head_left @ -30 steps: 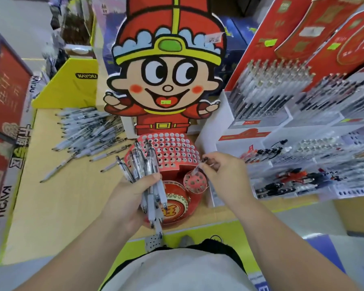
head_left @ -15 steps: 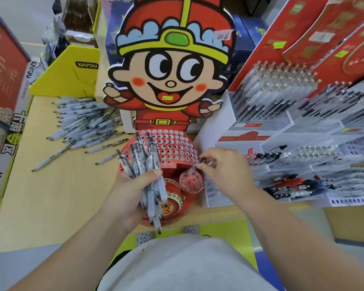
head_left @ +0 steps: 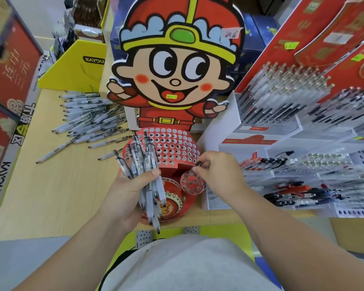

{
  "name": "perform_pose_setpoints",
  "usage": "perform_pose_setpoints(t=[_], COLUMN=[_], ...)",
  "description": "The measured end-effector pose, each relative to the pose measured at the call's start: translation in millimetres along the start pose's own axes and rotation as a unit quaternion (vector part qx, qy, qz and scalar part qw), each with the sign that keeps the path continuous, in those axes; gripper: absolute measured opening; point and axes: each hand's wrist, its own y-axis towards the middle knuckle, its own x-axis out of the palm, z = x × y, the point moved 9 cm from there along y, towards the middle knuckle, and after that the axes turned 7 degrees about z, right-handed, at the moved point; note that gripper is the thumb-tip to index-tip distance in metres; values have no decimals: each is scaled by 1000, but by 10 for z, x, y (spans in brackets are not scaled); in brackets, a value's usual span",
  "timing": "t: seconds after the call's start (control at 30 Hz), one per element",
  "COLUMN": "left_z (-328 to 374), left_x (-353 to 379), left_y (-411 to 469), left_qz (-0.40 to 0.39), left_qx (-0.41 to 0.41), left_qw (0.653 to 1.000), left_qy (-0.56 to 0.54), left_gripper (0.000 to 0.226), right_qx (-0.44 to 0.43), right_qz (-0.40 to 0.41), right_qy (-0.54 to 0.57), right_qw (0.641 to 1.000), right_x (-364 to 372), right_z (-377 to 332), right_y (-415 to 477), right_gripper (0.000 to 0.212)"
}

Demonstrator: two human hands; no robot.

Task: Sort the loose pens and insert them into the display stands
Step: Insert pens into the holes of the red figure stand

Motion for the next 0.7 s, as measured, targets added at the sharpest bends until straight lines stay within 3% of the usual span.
perform_pose_setpoints(t=[0.33, 0.47, 0.57, 0.63, 0.7], left_z=[67, 174, 228, 238, 264], left_x=[158, 290, 387, 454, 531], left_y=[-77, -136, -198, -227, -260], left_qz=[-51, -92, -122, -141, -156], left_qx=[-9, 6, 15, 12, 18], left_qw=[998, 995, 989, 985, 979], left_qy=[27, 50, 85, 101, 126], left_gripper=[30, 25, 31, 33, 37], right_qx=[-3, -16, 41, 117, 152], right_qz=[-14, -6, 27, -25, -67], right_qy=[-31, -37, 129, 315, 394], right_qw=[999, 999, 990, 941, 904], right_x=[-30, -242, -563, -591, -580], right_z=[-53, -225, -364, -438, -504], right_y=[-7, -33, -65, -132, -199], right_gripper=[22, 35, 26, 19, 15])
